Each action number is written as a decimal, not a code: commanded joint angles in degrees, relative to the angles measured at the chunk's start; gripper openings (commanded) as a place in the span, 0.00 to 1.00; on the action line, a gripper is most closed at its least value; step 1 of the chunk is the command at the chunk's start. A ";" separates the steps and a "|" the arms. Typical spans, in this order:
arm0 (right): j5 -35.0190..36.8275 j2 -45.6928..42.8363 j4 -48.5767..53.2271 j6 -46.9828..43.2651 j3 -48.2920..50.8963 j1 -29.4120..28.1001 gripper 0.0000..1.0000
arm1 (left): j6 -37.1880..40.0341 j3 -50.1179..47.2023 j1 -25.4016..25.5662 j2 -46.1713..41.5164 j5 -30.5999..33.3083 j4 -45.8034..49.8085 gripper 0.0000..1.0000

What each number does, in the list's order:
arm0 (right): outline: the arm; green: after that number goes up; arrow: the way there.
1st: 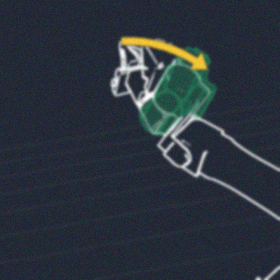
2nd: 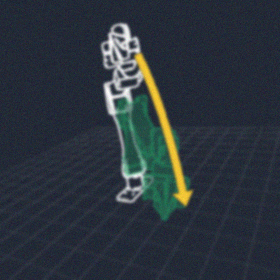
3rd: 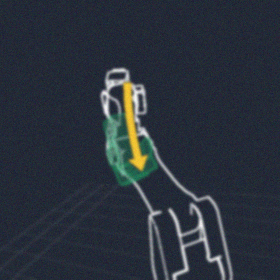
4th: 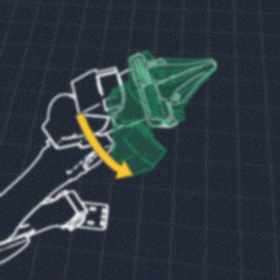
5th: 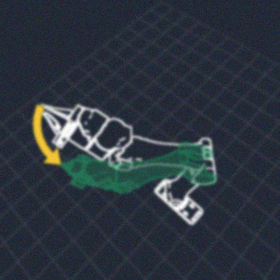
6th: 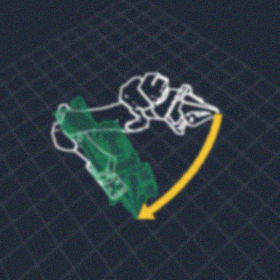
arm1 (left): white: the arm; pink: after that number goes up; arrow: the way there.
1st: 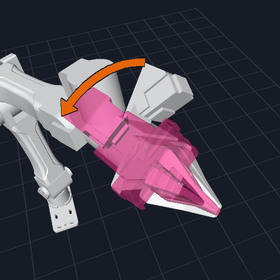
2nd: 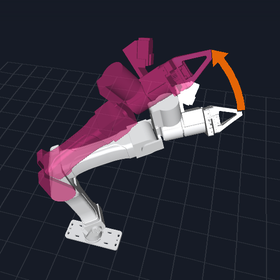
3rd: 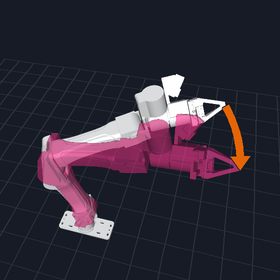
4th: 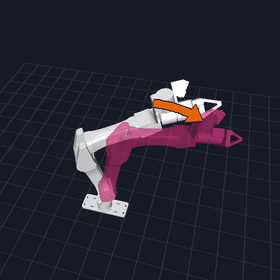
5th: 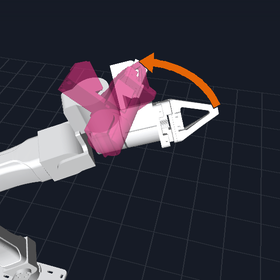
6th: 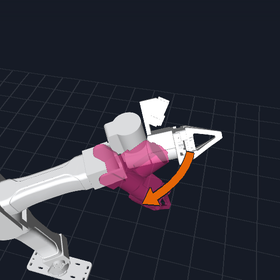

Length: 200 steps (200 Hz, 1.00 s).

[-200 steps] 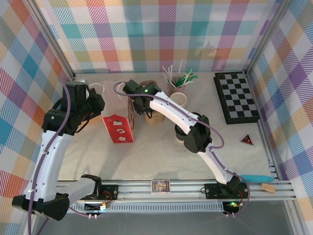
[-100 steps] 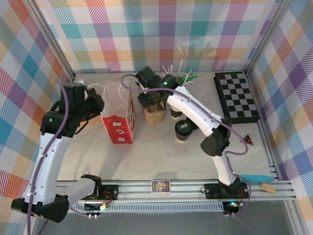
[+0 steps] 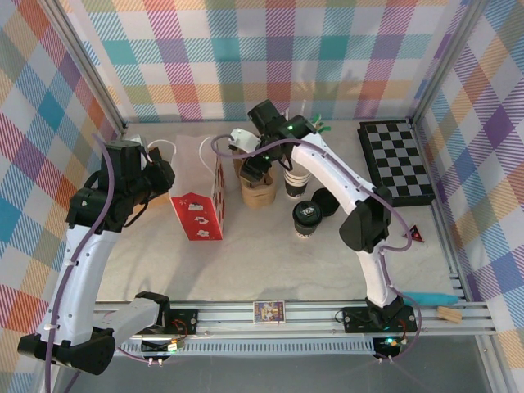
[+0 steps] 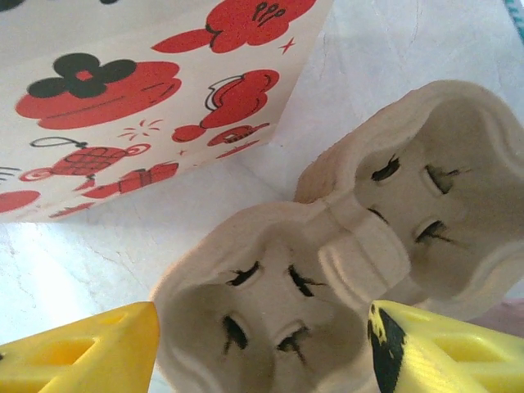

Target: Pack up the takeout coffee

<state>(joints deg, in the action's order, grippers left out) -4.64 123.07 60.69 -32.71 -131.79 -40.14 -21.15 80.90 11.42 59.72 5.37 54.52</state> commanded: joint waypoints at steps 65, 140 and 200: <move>-3.70 6.99 1.33 -8.86 -7.90 3.50 0.69 | 0.87 -1.27 -0.96 -0.18 -1.08 0.15 0.36; -2.86 11.28 2.32 -11.64 -11.09 4.81 0.70 | 0.94 -1.18 -0.96 0.42 -1.07 0.12 0.36; -2.09 13.99 3.30 -14.39 -12.80 4.90 0.70 | 0.94 -1.62 -0.96 0.60 -0.92 -0.14 0.36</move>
<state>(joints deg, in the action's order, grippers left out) -6.42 135.90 62.65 -44.40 -143.00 -35.57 -21.15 79.96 11.42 60.27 4.97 54.33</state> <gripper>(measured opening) 0.697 0.358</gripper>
